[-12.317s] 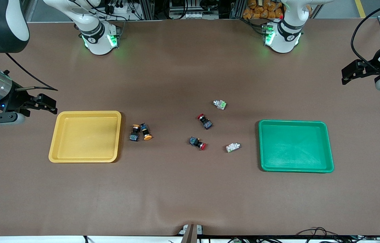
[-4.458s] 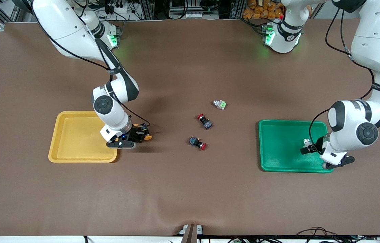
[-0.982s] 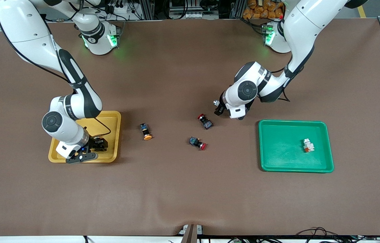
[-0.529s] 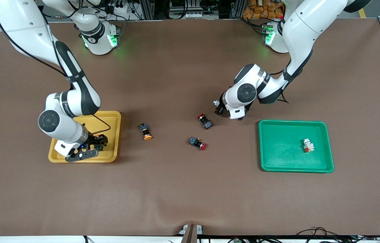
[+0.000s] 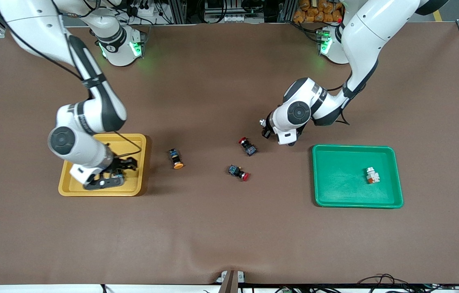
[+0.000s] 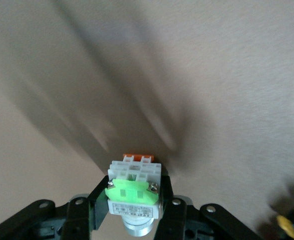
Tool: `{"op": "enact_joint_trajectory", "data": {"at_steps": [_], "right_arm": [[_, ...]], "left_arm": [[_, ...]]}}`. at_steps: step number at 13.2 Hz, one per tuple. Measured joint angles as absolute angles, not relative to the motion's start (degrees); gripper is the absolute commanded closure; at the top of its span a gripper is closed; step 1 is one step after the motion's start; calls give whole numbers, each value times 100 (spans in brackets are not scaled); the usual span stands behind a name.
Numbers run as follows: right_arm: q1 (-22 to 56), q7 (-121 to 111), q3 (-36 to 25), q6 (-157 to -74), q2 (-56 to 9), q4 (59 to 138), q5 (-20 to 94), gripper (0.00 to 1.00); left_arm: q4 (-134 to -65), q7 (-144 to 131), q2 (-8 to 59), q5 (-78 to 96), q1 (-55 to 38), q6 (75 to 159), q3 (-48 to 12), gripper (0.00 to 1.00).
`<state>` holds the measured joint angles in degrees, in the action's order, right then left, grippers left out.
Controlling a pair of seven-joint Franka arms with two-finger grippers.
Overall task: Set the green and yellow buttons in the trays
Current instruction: 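Grasp the white button with the left gripper while the right gripper grasps the orange button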
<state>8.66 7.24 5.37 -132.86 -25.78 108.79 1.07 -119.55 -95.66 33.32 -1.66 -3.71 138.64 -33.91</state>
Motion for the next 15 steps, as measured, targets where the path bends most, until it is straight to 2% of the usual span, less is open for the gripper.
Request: {"op": "enact_joint_trajectory", "data": {"at_steps": [3, 10, 15], "right_arm": [[1535, 1730, 553, -13424, -2610, 10912, 113, 17], [2171, 2382, 553, -13609, -2670, 11005, 208, 17], [2461, 2645, 552, -13799, -2740, 11080, 208, 17]], "left_arm": [[-11449, -9566, 3233, -600, -344, 13637, -3195, 100], [-9535, -9357, 3031, -1570, -6, 11895, -3025, 100], [-9229, -7318, 2983, -1664, 761, 11444, -2989, 100]]}}
